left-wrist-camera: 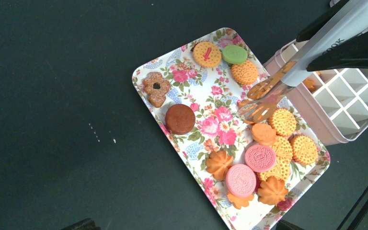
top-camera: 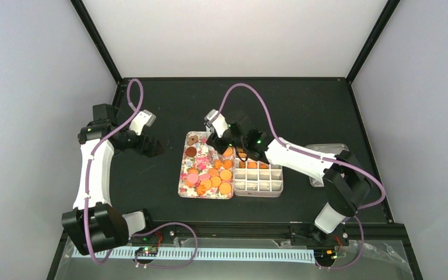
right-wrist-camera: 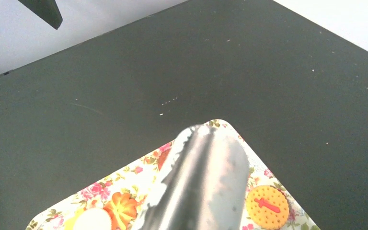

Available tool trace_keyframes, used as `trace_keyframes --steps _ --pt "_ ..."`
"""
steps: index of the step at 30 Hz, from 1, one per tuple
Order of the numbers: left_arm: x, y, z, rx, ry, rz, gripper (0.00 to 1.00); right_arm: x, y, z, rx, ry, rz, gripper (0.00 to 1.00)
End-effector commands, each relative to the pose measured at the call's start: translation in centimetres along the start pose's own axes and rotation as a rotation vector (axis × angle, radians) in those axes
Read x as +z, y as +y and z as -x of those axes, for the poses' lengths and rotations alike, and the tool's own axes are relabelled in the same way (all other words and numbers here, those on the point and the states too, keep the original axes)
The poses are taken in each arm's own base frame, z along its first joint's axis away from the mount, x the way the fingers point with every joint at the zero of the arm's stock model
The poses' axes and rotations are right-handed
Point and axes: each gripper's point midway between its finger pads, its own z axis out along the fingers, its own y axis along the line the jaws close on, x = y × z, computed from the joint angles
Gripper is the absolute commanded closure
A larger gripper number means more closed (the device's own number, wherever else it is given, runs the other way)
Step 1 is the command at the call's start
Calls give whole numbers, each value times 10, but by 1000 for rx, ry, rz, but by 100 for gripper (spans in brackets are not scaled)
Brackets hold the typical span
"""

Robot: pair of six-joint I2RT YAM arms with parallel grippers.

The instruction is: Pack the cookies

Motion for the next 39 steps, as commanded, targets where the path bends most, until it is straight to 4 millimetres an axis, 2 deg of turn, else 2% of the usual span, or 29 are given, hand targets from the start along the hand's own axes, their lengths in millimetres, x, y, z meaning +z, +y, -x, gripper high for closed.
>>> trace_keyframes --steps 1,9,14,18,25,29,34,39 --pt "-9 -2 5 30 -18 16 1 4 1 -2 -6 -17 -3 70" --pt "-12 -7 7 43 -20 8 1 12 13 -24 -13 23 8 68" --pt "-12 -7 7 39 -17 8 1 12 15 -13 -20 -1 7 77" --pt "-14 -7 8 43 -17 13 1 5 12 9 -35 -46 -17 87" --pt "-15 -7 9 46 -20 14 1 -26 7 54 -68 -150 -66 93" --pt "-16 -8 10 49 -23 13 1 -46 -1 66 -66 -186 -95 94" --pt "-16 -8 12 54 -28 11 1 -82 -24 65 -42 -201 -188 94" --pt "-14 -10 14 56 -41 -13 1 -131 -59 40 0 -140 -367 94"
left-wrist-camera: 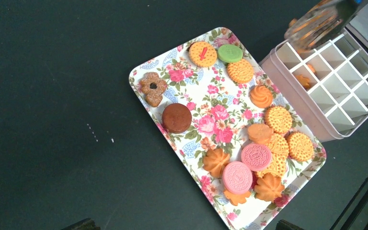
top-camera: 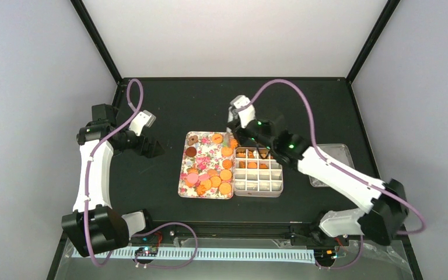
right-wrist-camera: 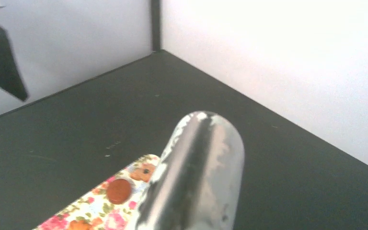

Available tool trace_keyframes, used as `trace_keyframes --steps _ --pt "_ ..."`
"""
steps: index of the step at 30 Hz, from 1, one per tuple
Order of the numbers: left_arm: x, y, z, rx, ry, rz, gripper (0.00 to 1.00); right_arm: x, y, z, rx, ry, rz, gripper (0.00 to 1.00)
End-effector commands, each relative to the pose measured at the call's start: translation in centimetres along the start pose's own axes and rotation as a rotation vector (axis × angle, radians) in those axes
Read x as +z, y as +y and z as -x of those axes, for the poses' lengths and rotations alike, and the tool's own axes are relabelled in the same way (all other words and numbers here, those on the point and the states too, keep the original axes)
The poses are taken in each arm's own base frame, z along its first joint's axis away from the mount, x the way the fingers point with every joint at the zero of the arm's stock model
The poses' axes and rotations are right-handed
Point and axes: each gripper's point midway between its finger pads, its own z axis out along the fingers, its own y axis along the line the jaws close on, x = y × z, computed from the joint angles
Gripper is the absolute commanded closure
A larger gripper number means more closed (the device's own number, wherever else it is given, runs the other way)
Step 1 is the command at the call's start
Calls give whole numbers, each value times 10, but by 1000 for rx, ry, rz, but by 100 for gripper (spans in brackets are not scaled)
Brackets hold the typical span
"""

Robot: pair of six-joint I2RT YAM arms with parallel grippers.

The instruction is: Pack the cookies

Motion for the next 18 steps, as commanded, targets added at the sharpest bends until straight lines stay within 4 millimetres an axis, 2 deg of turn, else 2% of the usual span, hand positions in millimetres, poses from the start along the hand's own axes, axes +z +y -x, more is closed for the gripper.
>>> trace_keyframes --steps 1,4,8,13,18 --pt "-9 -5 14 41 -46 -14 1 -41 -44 -18 4 63 -201 94" --pt "-8 -6 14 40 -51 -23 1 -71 -60 -33 22 78 -276 93" --pt "-8 -6 15 45 -55 -23 1 -96 -78 -54 54 130 -379 93" --pt "-6 -6 18 43 -66 -36 1 -110 -88 -72 95 173 -448 93" --pt "-6 -6 21 40 -79 -47 1 -112 -91 -89 99 202 -475 93"
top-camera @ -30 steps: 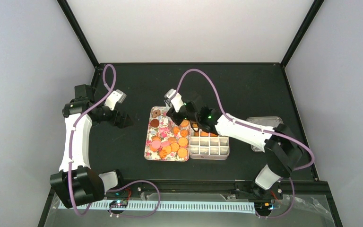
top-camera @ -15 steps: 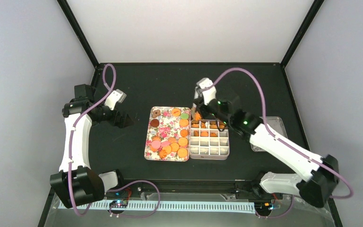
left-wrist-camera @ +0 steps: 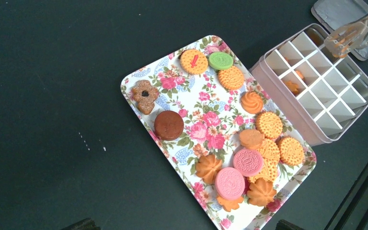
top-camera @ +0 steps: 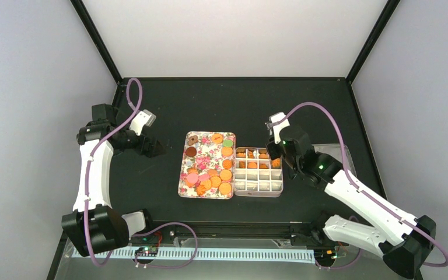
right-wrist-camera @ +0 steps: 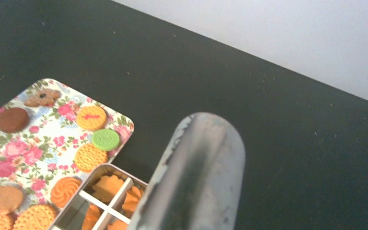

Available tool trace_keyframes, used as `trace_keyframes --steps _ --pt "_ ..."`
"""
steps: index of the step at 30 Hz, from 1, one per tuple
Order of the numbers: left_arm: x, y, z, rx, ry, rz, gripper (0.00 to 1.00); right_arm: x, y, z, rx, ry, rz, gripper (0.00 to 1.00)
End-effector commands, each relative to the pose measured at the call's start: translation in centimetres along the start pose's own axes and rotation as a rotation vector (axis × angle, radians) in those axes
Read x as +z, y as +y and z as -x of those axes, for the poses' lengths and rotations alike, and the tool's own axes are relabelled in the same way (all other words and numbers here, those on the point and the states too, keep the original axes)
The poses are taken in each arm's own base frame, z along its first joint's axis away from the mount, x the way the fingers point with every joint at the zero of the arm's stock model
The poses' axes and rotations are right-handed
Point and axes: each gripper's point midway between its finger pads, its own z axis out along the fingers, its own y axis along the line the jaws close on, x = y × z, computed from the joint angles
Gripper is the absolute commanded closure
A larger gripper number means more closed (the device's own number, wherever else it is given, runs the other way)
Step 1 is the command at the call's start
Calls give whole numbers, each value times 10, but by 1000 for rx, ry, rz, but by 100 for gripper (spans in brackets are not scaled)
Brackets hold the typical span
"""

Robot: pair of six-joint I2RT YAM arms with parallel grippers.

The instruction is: Pack the cookies

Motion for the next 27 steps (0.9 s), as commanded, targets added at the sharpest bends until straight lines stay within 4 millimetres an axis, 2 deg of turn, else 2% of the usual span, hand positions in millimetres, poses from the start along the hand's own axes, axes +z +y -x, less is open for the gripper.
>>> trace_keyframes --steps 1,6,10,14,18,27 --pt "-5 -1 16 38 -53 -15 1 -1 -14 -9 23 16 -72 93" --pt "-5 0 14 40 -44 -8 1 2 -12 -8 25 7 -67 91" --pt "-5 0 14 38 -43 -9 1 5 -8 -5 26 0 -49 78" --pt "-5 -1 13 40 -42 -10 1 5 -6 -1 30 -12 -36 75" --pt "-5 -1 12 37 -37 -11 1 5 -4 3 33 -17 -23 66" --pt "-5 -2 12 36 -34 -13 1 3 -7 15 42 -38 -16 66"
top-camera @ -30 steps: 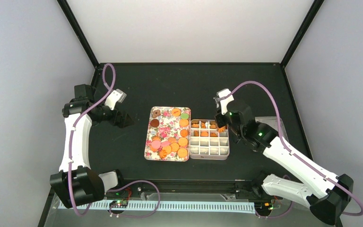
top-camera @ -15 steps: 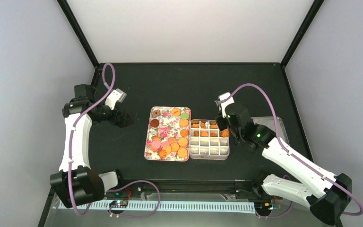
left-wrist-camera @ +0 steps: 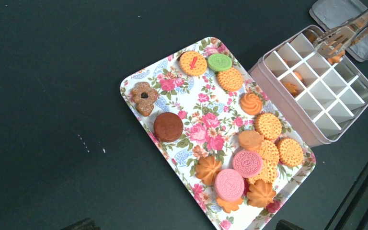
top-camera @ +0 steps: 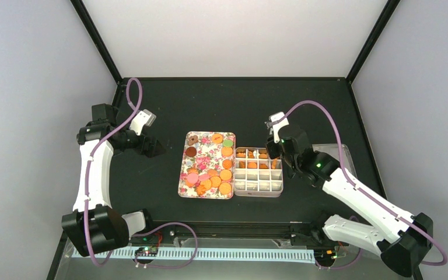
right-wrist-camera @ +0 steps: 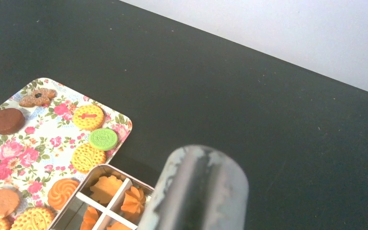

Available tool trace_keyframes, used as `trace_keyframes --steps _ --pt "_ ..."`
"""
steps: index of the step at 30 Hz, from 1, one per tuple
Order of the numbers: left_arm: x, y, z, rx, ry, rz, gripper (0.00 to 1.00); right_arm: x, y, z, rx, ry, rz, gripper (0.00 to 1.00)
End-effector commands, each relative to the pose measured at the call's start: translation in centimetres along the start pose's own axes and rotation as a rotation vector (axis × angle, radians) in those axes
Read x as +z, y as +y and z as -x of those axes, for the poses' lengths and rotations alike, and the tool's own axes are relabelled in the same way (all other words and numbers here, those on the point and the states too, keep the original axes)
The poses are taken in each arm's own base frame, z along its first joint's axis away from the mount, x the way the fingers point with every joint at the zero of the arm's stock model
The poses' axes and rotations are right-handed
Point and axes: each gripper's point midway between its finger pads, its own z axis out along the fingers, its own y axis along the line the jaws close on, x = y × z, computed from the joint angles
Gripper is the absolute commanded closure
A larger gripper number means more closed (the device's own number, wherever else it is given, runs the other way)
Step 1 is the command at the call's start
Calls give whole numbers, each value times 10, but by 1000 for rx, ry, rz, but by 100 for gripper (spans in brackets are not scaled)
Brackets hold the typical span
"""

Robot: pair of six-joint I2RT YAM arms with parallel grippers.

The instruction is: Pack the cookies

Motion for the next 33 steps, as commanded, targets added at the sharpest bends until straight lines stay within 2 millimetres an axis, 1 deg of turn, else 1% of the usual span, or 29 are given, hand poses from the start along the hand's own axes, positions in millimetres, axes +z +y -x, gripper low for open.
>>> trace_keyframes --steps 1,5,9,13,16,21,25,30,33 --pt "-5 -1 10 33 -26 -8 1 -8 -3 29 25 -76 3 66" --pt "-4 0 11 28 -26 -11 1 -10 -6 33 29 -82 2 69" --pt "-4 -1 12 28 -30 -13 1 -10 -9 30 25 -75 -11 71" --pt "-4 -1 11 30 -26 -11 1 -9 -11 28 17 -70 -22 75" --pt "-4 0 10 28 -26 -12 1 -9 -13 26 8 -60 -38 81" --pt "-4 0 12 26 -28 -14 1 -9 -16 20 4 -51 -49 83" --pt "-4 0 12 29 -29 -12 1 -10 -18 19 12 -54 -50 84" --pt "-4 0 12 27 -28 -14 1 -6 -18 13 10 -31 -54 91" --pt "-4 0 12 30 -30 -18 1 -7 -19 10 12 -27 -53 93"
